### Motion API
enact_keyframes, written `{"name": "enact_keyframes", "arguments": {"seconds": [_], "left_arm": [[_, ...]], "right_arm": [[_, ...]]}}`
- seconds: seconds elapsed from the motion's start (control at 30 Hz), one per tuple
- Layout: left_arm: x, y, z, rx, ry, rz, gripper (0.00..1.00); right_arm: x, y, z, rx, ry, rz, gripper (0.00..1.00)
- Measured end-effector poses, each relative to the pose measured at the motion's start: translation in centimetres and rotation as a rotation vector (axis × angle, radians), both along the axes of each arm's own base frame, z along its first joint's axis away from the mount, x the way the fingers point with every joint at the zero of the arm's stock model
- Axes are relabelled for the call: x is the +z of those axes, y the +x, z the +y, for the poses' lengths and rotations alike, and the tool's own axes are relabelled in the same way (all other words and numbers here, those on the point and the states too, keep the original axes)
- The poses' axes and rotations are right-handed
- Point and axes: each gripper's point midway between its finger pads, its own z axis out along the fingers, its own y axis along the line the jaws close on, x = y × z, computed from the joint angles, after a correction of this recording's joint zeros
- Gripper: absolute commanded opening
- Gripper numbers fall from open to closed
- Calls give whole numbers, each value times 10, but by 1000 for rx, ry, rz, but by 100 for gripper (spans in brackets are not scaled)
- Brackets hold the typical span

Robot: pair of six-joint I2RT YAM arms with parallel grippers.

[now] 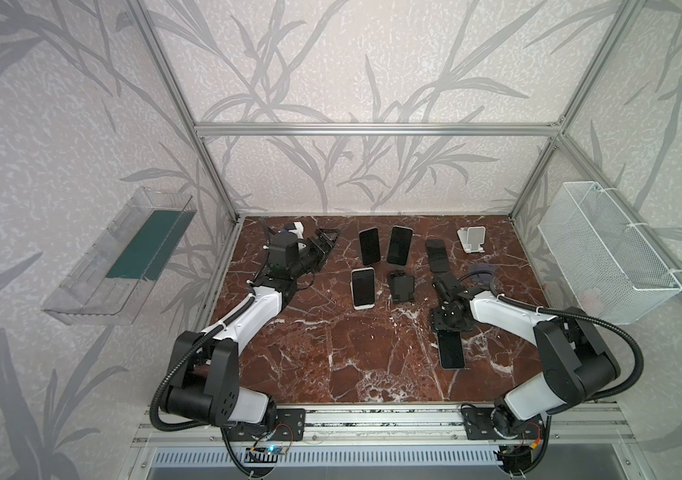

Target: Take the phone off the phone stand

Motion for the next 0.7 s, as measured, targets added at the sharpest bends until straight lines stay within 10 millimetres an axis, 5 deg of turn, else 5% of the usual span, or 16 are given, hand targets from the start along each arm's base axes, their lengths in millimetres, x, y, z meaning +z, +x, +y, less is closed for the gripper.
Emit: {"name": "enact_keyframes", "arguments": {"seconds": [0.7], "left_arm": [[0,-1,-3,-6,0,0,90]], "right_arm": [[-1,-27,11,83,20,143,76]]}}
